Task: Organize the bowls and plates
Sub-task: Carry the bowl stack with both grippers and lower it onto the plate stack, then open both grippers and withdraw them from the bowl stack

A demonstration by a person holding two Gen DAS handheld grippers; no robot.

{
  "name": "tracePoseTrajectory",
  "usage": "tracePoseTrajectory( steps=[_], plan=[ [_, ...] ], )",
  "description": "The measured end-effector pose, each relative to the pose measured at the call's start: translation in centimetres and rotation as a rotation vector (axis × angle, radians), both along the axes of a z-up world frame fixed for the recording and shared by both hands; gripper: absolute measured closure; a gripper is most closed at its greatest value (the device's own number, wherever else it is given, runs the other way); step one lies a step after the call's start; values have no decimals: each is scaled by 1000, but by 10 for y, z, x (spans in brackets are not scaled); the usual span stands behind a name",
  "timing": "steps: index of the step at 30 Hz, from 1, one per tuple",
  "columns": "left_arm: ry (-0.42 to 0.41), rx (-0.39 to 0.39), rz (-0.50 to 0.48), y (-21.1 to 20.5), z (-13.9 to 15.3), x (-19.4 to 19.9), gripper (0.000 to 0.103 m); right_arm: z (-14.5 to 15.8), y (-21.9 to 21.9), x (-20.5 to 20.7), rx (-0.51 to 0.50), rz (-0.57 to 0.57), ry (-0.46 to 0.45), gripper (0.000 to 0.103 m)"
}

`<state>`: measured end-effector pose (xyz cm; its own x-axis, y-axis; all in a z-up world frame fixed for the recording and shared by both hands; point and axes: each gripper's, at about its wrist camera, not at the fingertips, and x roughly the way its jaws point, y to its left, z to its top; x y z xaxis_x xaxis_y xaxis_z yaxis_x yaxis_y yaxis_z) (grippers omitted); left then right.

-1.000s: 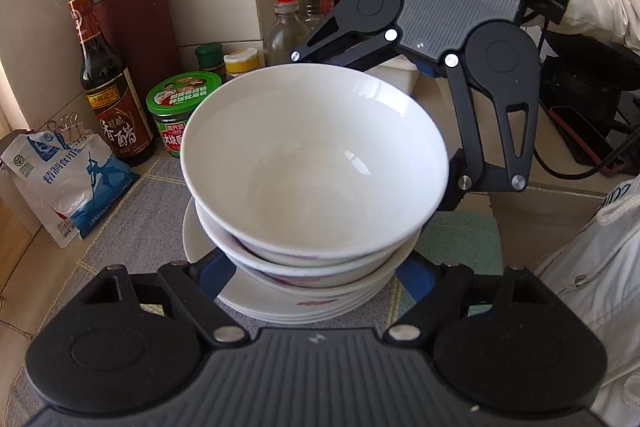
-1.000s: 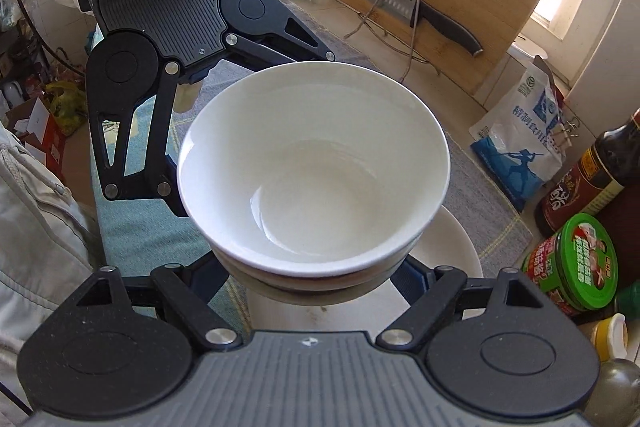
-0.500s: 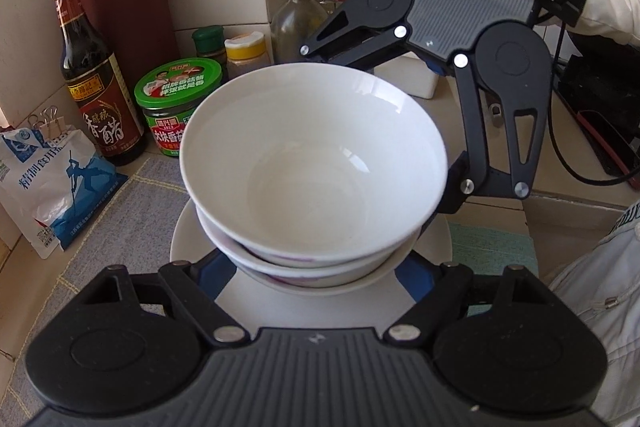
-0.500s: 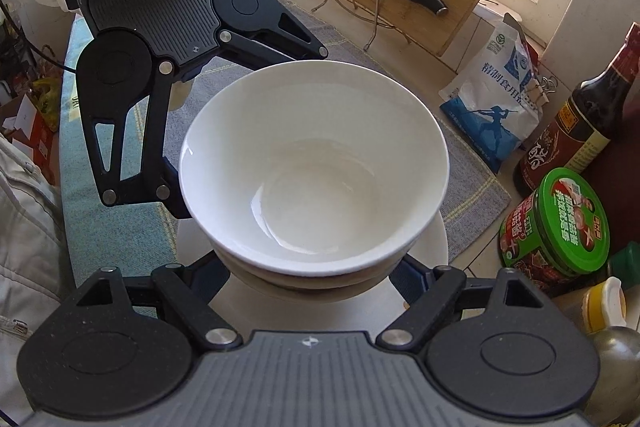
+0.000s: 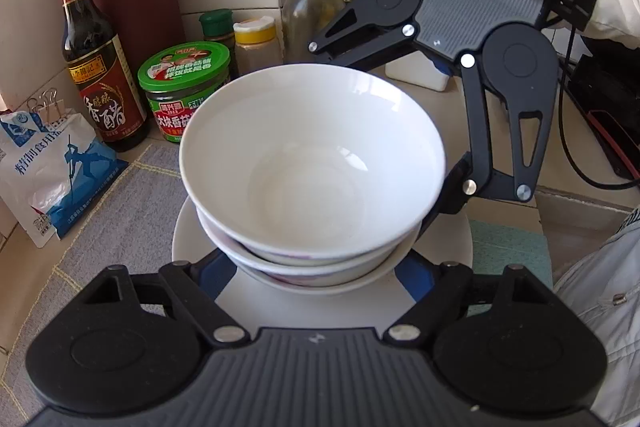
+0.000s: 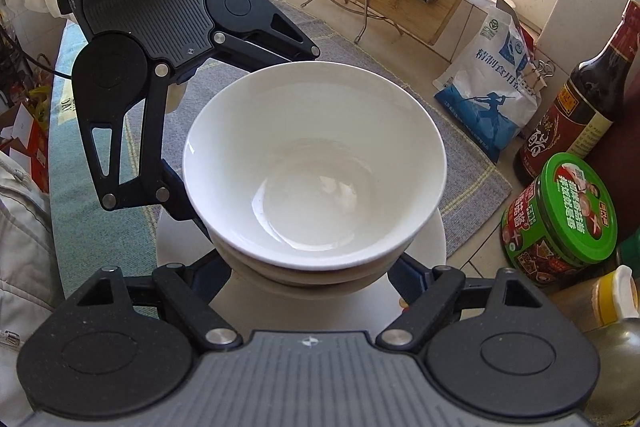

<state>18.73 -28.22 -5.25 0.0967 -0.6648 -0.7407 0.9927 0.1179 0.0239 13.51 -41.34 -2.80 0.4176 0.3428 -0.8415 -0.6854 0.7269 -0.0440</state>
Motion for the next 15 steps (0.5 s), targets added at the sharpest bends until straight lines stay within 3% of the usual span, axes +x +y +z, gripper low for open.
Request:
tracePoseTrajectory(
  steps=[10,12,15],
  plan=[
    [-19,-2,1,2,1,-1,17,0,-2,1,24,-7,11,12],
    [-43,0,7,1,1,-3,4,0,-4,2,50,-14,14,5],
    [-42,-1,32,3,2,-3,3,0,-2,1,48,-12,10,1]
  ],
)
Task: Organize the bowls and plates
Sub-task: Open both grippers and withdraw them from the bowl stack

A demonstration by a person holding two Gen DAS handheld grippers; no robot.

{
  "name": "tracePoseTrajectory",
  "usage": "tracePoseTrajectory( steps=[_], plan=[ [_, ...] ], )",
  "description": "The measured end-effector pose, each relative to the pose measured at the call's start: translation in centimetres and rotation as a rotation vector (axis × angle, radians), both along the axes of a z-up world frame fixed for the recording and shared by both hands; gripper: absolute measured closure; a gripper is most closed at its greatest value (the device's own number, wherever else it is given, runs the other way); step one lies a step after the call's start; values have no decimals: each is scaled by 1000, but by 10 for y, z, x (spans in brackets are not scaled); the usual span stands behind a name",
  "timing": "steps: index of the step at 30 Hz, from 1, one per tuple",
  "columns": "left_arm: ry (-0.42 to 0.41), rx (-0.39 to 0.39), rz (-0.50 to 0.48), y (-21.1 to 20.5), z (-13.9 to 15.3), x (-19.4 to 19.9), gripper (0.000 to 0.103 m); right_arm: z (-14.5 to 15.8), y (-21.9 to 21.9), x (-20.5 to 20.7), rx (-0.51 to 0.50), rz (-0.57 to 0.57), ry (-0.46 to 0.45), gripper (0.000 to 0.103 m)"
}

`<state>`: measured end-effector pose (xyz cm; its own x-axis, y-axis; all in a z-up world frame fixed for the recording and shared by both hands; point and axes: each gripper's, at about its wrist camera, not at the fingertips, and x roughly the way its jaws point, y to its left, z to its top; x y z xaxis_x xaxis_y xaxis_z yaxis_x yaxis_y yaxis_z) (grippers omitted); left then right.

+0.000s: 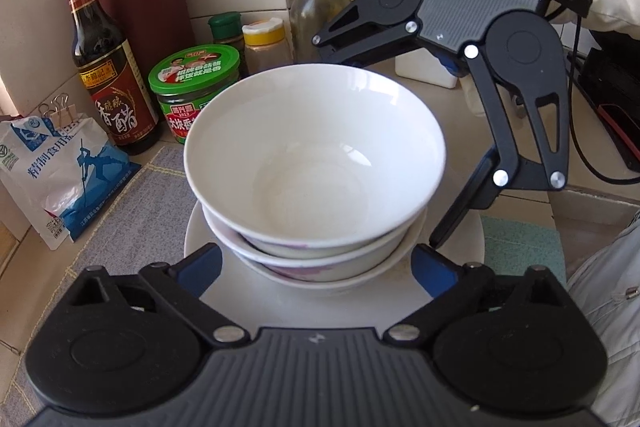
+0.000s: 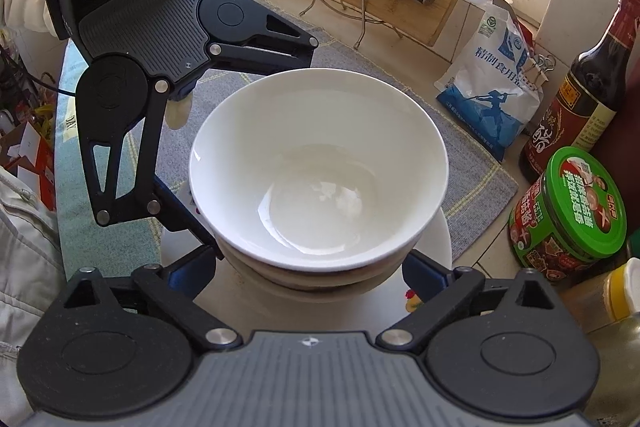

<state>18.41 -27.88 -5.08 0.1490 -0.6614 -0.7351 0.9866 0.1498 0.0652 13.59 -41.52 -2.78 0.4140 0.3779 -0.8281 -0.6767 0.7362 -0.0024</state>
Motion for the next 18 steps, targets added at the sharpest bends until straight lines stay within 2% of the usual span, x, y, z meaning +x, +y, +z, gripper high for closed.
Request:
tracePoseTrajectory(
  steps=[3,7,11,14,18],
  plan=[
    [4,-25,29,7,5,-2,3,3,1,-2,-2,-22,2,1],
    [-51,-70,62,22,13,-12,3,12,5,-11,-23,-96,-13,0],
    [-49,-189,146,48,24,-21,1,27,20,-23,-87,-222,-39,0],
    [-28,-260,257,65,29,-29,1,36,37,-32,-147,-399,-45,0],
    [-50,-222,441,80,37,-39,1,44,56,-48,-162,-714,-38,0]
  ],
)
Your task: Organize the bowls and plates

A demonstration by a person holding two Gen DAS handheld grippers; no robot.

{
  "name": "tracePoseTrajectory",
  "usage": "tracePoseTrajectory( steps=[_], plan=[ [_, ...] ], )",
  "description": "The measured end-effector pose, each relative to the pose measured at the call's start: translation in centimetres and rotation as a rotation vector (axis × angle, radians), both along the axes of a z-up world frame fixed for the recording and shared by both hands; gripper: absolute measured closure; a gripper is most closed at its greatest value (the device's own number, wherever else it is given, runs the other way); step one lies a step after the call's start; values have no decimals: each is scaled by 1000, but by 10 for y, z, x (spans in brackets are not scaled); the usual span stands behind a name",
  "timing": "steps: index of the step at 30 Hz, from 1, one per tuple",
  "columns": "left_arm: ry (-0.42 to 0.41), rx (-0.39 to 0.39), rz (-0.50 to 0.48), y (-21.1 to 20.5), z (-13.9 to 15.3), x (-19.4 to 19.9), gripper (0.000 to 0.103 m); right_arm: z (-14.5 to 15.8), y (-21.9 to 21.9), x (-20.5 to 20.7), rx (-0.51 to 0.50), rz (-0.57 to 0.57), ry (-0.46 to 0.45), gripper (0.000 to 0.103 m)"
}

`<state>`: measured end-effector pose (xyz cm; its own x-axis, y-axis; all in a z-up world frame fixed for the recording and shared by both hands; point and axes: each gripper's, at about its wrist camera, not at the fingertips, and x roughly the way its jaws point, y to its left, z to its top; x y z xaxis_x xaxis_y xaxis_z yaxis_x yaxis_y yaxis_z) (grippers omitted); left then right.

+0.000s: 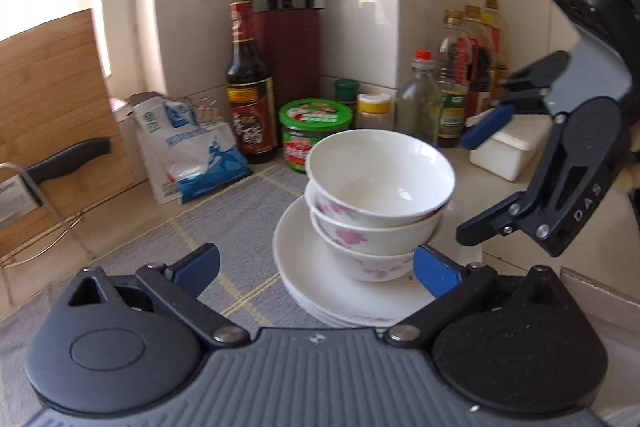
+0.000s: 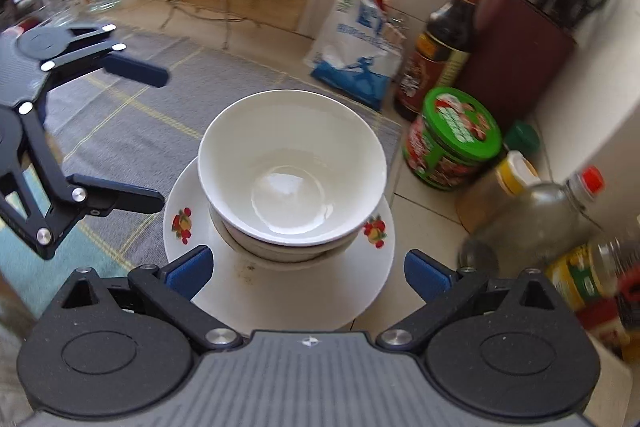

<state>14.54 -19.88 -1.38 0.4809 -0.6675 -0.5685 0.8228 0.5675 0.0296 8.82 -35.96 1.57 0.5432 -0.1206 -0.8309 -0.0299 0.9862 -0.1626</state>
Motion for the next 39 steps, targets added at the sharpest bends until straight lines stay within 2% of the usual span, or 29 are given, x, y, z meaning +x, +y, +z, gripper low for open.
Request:
tracePoseTrajectory(
  steps=[2,6,9,12,19,39],
  plan=[
    [34,18,91,8,5,-3,1,4,8,-14,12,-150,-32,0],
    [151,28,194,23,16,-4,1,7,27,-40,21,-396,-89,0],
    [163,38,215,31,23,-12,1,11,37,-57,78,-508,-135,0],
    [149,49,212,36,29,-19,1,18,47,-70,106,-569,-176,0],
    [123,44,210,41,42,-28,1,25,61,-78,97,-597,-221,0],
    [124,35,253,41,50,-29,1,30,61,-77,97,-590,-242,0]
  ],
)
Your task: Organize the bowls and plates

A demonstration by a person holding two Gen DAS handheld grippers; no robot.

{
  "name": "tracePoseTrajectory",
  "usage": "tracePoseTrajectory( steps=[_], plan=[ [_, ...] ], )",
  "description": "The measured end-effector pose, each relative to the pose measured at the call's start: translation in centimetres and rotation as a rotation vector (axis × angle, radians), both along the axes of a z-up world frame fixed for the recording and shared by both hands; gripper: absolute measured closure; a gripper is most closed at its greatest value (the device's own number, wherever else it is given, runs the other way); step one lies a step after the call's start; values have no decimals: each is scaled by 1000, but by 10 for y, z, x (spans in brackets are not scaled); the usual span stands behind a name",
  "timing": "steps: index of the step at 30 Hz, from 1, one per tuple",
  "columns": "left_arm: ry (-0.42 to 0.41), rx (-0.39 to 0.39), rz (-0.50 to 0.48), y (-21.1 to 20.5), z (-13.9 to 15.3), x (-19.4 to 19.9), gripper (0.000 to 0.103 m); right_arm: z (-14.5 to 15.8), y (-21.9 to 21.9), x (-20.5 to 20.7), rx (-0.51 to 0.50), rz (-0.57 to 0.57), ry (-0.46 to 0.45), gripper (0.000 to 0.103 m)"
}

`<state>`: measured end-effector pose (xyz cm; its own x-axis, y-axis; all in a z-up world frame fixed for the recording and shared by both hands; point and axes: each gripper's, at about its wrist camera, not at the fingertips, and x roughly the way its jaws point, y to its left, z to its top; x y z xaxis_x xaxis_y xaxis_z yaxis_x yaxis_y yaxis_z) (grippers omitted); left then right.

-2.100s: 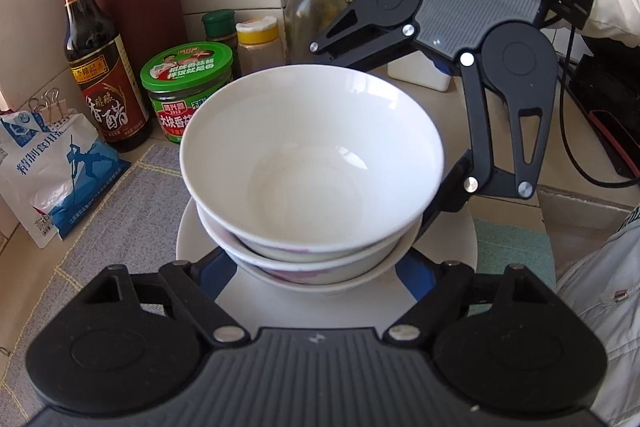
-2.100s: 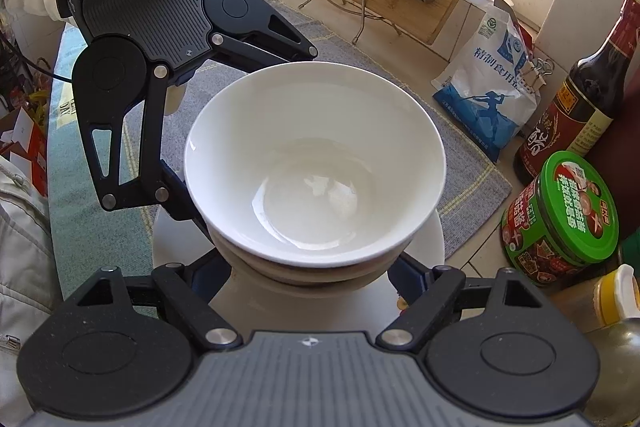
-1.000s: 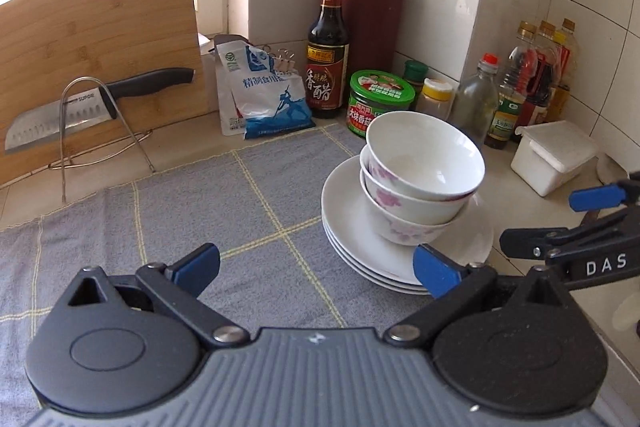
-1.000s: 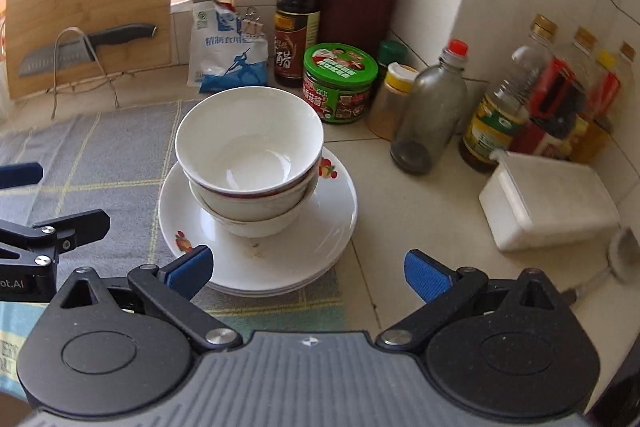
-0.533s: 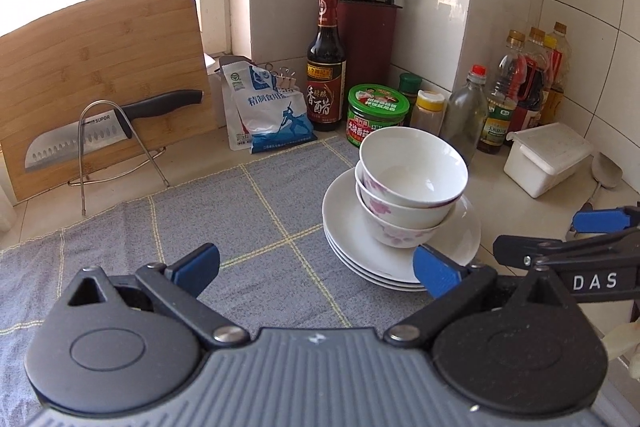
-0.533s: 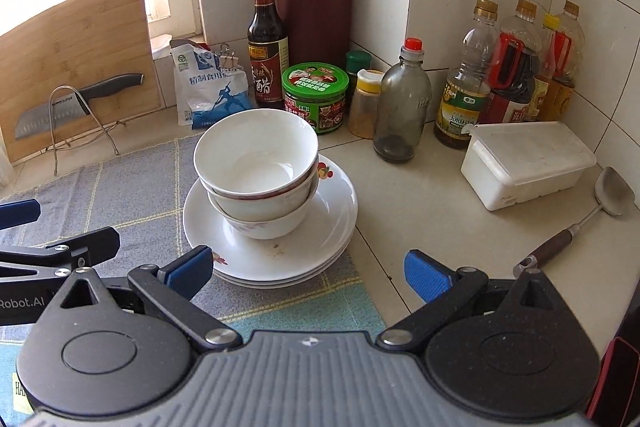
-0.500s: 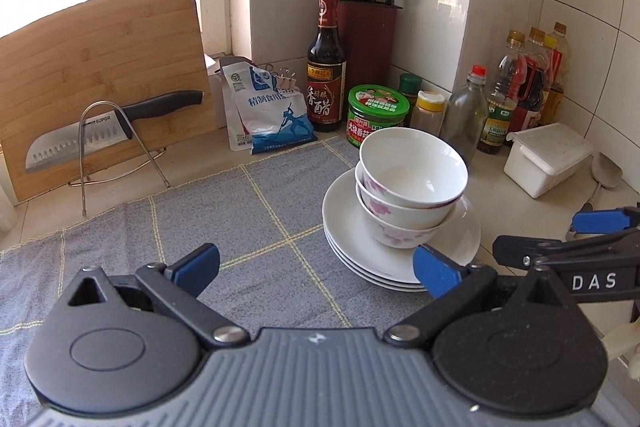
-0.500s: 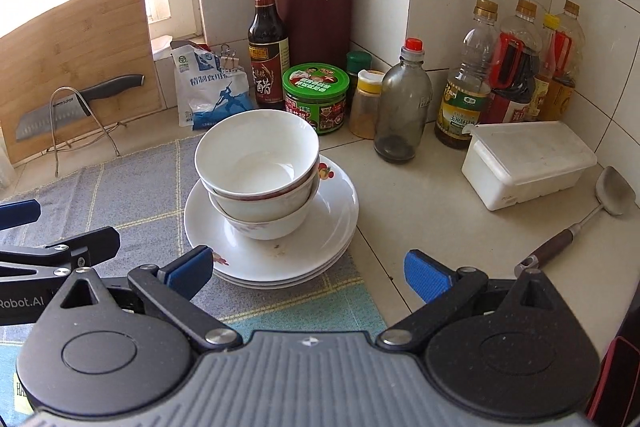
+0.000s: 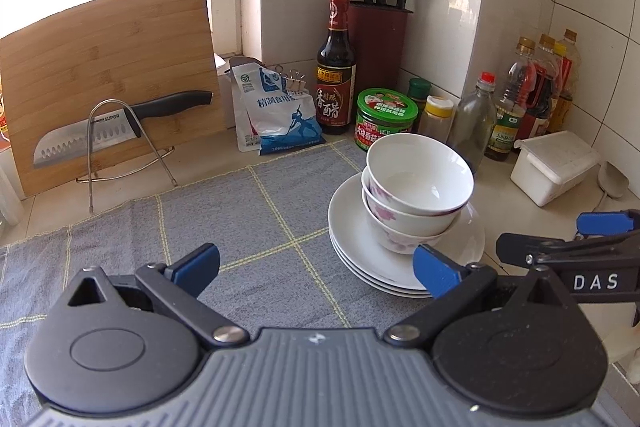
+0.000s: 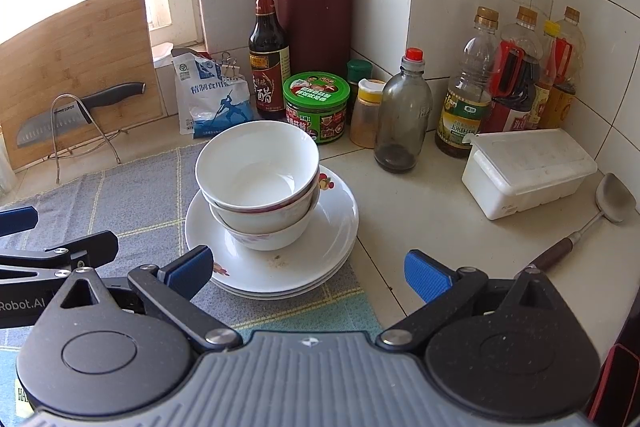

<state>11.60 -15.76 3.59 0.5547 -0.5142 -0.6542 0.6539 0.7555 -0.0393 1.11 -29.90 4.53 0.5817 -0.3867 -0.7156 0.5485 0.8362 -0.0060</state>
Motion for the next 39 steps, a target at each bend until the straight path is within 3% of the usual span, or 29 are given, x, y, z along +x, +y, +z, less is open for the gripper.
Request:
tracePoseTrajectory(
  steps=[39],
  plan=[
    [6,3,32,-2,2,-4,1,4,-2,-3,-24,-10,7,0]
  ],
)
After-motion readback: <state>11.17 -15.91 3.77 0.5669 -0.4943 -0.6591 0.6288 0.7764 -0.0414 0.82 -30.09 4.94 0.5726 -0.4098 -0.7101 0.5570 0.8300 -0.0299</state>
